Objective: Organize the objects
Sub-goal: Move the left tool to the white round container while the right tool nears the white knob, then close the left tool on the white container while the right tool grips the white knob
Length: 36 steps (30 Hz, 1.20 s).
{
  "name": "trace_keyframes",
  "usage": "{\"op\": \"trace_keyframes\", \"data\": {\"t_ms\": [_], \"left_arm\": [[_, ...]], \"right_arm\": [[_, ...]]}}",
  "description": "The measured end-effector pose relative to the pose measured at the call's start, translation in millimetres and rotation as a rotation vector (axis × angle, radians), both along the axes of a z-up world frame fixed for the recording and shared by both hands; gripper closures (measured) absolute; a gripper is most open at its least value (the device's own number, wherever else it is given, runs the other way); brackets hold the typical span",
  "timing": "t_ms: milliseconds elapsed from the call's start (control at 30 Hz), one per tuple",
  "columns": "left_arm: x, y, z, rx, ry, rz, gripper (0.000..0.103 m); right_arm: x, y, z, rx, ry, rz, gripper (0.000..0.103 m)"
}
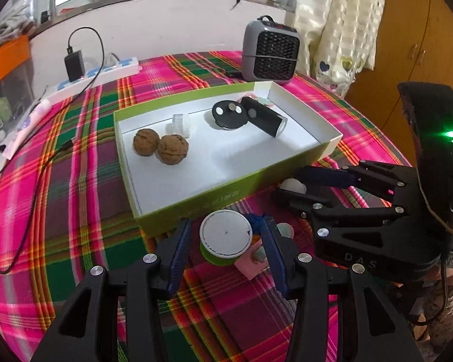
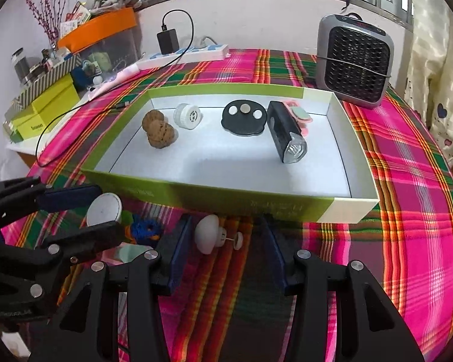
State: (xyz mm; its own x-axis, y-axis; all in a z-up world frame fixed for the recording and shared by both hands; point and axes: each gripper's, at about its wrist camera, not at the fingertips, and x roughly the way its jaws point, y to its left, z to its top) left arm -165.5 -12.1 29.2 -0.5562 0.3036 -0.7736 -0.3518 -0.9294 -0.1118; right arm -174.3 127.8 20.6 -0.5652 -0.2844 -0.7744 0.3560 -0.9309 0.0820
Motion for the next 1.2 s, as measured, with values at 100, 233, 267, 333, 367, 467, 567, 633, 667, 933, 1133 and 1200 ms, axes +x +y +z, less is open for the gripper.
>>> {"op": "trace_keyframes", "data": {"t_ms": [100,233,267,333,367,467,567,633,667,933,1133,1200], "left_arm": [[-1,0,-2,0.017,-0.004,0.019,0.057],[-1,-2,-4,0.044,-0.007,0.047,0.057],[-1,-3,-4,0.051,-0.007,0.054,0.057],[-1,-4,-5,0.055,-0.008,0.074,0.057],[0,-4,-6,0.056,-0.009,0.086,0.058],[0,-8,-6,0.075,-0.013,0.102,0.065],[0,-10,-6,0.086,-0.011,0.117,0.069],[0,-11,-6,0.092,-0.008,0.133,0.071],[0,-11,-6,0.096,-0.010,0.138,0.071],[5,-20,-5,0.094,0.000,0.184,0.071],[8,-25,-6,0.091,-0.001,0.191,0.071],[9,-25,-6,0.084,0.003,0.194,0.071]], "right_arm": [[1,2,0,-0.007,0.002,0.000,0.055],[-1,3,1,-0.005,0.001,-0.003,0.063],[-1,3,0,-0.002,0.002,0.001,0.065],[-1,2,1,-0.004,0.003,0.007,0.068],[0,2,1,-0.007,0.002,0.010,0.070],[1,3,0,-0.009,0.002,0.014,0.070],[2,5,0,-0.014,0.000,0.018,0.070],[3,5,0,-0.016,0.000,0.023,0.070],[3,5,0,-0.018,-0.001,0.024,0.070],[5,5,-1,-0.023,-0.004,0.049,0.070],[9,4,-1,-0.023,-0.006,0.060,0.070],[10,4,-1,-0.025,-0.007,0.057,0.070]]}}
